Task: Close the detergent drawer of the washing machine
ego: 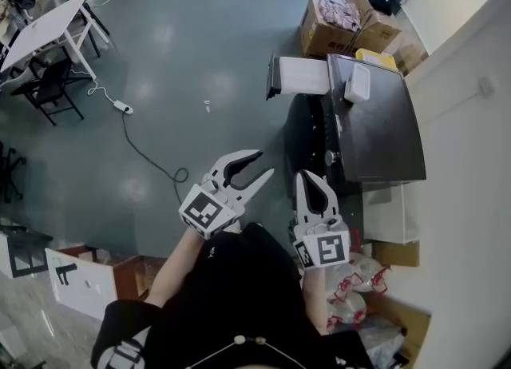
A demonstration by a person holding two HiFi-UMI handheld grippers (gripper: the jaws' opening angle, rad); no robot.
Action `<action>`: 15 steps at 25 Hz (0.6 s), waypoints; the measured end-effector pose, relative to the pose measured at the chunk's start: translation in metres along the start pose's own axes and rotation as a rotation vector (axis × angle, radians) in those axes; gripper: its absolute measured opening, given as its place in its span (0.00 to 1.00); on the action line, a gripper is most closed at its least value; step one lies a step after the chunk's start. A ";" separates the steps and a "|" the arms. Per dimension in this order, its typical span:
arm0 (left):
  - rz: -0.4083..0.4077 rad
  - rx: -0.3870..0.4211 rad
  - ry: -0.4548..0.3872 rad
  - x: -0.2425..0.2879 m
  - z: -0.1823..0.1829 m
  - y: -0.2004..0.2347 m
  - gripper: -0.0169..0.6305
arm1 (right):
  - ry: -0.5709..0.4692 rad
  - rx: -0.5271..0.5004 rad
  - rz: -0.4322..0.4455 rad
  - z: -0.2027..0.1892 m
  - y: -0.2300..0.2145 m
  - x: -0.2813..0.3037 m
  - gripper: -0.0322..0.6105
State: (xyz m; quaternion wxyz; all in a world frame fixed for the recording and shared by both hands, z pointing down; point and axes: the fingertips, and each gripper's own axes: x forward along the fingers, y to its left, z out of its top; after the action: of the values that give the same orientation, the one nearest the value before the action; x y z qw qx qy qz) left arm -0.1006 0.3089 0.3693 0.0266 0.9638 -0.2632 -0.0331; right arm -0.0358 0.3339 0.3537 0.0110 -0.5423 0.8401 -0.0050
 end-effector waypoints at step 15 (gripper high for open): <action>0.031 -0.067 -0.023 0.013 -0.012 0.048 0.25 | 0.060 -0.052 0.011 -0.017 -0.013 0.046 0.11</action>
State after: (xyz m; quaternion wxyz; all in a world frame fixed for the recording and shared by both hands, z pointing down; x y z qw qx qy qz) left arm -0.1131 0.2613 0.3837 0.0565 0.9578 -0.2770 -0.0526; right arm -0.0432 0.2863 0.3706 -0.0284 -0.5376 0.8427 0.0005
